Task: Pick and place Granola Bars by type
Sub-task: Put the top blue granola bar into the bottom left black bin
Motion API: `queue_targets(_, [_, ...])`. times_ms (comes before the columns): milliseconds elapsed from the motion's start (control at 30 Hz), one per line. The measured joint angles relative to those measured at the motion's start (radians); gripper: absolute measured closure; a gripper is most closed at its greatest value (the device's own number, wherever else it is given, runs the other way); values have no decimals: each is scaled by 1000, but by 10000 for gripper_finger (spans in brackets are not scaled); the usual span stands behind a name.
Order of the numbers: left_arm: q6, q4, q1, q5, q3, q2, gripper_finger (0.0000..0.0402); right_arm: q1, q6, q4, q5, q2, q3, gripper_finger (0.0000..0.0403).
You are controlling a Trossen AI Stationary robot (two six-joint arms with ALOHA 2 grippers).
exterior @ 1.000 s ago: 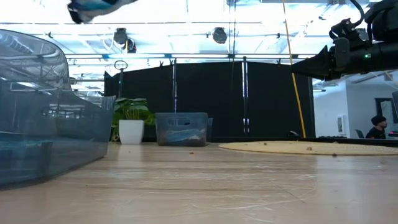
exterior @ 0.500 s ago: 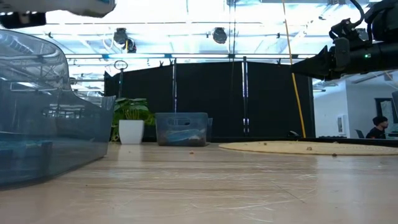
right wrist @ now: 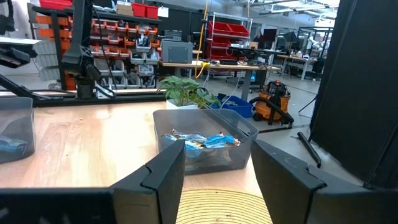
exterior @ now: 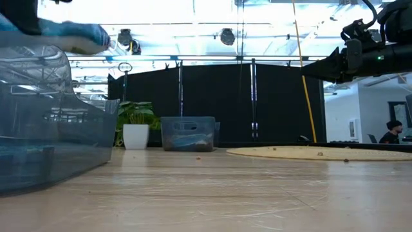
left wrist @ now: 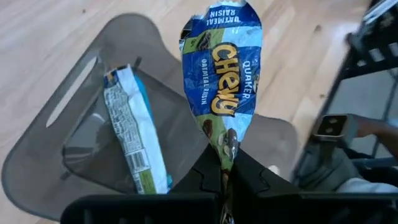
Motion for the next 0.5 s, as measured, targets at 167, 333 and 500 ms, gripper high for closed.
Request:
queue_targets(167, [-14, 0, 34, 129, 0, 90, 392, 0, 0, 0, 0, 0, 0, 223])
queue_targets(333, [-11, 0, 79, 261, 0, 168, 392, 0, 0, 0, 0, 0, 0, 226])
queue_targets(500, [64, 0, 122, 286, 0, 194, 392, 0, 0, 0, 0, 0, 0, 223])
